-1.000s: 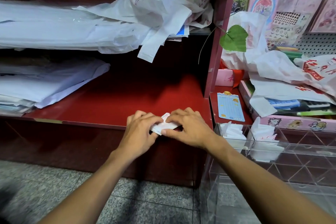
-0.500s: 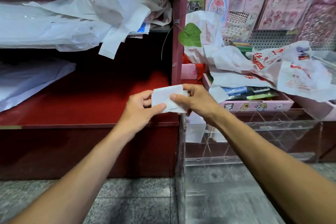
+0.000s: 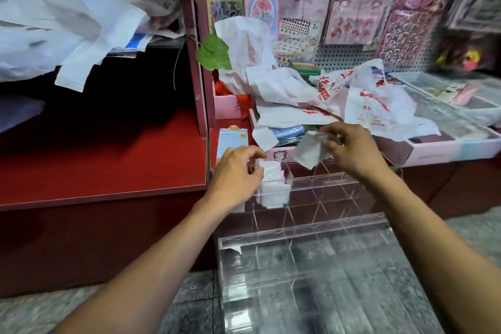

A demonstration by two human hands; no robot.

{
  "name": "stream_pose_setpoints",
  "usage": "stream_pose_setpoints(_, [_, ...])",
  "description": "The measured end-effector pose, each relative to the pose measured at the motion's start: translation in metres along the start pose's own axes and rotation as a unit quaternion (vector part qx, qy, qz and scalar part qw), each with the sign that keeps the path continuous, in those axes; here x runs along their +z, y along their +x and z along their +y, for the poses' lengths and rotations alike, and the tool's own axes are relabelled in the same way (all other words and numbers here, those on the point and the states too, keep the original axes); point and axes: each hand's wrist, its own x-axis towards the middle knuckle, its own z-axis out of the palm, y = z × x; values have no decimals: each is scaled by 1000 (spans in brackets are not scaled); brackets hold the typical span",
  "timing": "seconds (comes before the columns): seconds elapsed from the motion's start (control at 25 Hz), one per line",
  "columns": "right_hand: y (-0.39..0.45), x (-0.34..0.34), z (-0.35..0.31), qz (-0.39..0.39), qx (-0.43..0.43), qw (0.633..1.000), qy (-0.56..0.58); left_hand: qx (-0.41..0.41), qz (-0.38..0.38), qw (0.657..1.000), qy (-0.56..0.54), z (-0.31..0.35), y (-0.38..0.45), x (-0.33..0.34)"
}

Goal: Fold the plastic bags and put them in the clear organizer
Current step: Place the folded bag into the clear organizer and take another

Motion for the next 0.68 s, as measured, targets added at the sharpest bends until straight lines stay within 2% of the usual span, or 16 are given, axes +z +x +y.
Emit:
stream_pose_setpoints(0.12, [1,5,11,-29,-47,997,-55,27,-41,995,83,5,1,15])
stream_pose_setpoints(0.28, [6,25,24,-90,-48,989,-106,27,-54,996,70,5,2,21])
stream_pose_setpoints(0.52, [14,48,27,-128,-26,981,-145,30,-56,995,71,-4,4,20])
stream_pose_setpoints(0.6, [14,52,27,-120,-32,975,-186,27,-51,995,79,-7,6,18])
stream_pose_setpoints(0.68, [12,56,28,-72,-38,968,-238,27,-41,996,80,-9,7,15])
